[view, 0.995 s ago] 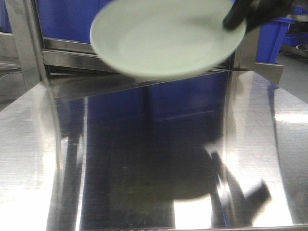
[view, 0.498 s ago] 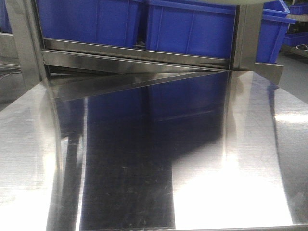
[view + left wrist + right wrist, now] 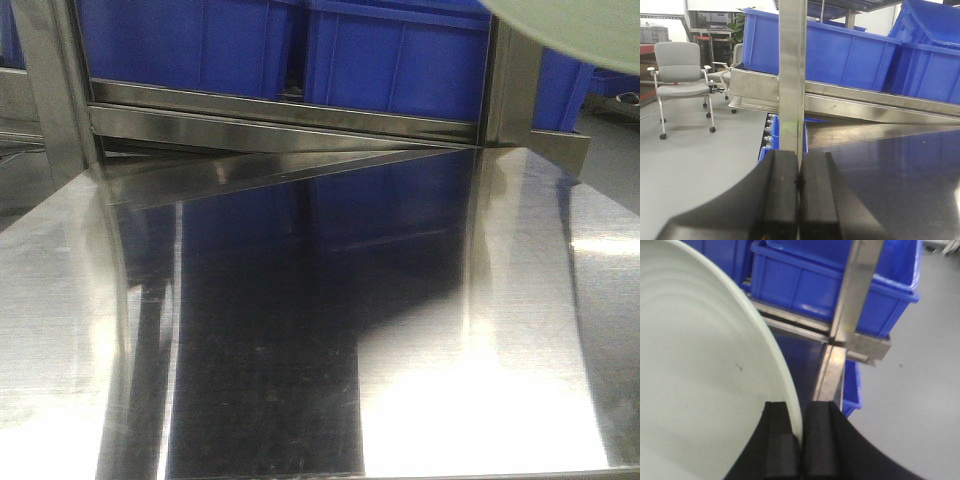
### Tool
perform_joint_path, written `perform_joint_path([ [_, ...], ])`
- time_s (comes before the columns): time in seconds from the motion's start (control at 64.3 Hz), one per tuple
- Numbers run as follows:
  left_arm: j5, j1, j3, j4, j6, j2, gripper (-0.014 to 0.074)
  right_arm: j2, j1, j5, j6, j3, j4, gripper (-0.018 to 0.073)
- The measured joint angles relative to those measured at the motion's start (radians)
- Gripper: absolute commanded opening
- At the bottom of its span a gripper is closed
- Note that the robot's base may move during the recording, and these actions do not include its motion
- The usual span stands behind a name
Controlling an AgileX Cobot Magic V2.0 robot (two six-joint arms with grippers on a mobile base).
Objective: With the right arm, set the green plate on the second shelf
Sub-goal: 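Raise the held plate upright beside the right gripper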
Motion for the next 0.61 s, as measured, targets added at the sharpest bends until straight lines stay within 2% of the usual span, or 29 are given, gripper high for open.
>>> perform_joint_path([
  [0.124,0.0,0.0,0.0,0.0,0.0,0.0,0.013,-0.068,-0.052,-0.14,0.0,0.082,-0.002,0.0057],
  [0.327,0.0,0.0,0.0,0.0,0.0,0.0,0.013,-0.295,-0.184,-0.338,0.0,0.316,0.068,0.0057],
  [0.607,0.0,0.0,0.0,0.0,0.0,0.0,0.013,-0.448,-0.202,-0.454,0.0,0.679,0.107,0.0057],
])
